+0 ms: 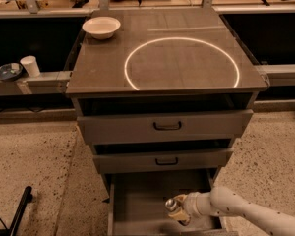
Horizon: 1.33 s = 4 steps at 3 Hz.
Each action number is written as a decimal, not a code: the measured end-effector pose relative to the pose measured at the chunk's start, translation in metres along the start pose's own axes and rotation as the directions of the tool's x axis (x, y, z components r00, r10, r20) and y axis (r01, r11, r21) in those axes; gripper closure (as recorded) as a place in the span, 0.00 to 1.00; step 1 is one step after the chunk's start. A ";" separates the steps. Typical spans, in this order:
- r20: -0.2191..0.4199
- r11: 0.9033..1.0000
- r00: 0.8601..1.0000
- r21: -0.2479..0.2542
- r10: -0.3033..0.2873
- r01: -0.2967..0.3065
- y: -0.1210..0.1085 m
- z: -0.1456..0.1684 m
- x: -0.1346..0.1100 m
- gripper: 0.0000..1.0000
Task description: Place redbull can into bottom drawer
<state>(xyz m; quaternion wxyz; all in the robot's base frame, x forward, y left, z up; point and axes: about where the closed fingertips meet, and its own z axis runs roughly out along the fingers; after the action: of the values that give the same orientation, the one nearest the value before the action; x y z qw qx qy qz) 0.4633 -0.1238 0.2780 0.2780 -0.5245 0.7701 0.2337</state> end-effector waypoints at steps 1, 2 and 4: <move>0.056 0.999 0.998 0.035 -0.030 0.028 -0.011 0.031 0.002 1.00; 0.070 0.999 0.997 0.016 -0.039 0.038 -0.019 0.069 0.015 0.81; 0.031 0.998 0.997 -0.007 -0.067 0.067 -0.019 0.094 0.024 0.35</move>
Offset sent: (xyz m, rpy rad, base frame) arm 0.0430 0.0414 -0.1054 0.0692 -0.0582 0.0326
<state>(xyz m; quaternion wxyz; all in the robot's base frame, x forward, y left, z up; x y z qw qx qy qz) 0.4910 -0.0858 0.1914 0.2955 -0.5475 0.7466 0.2355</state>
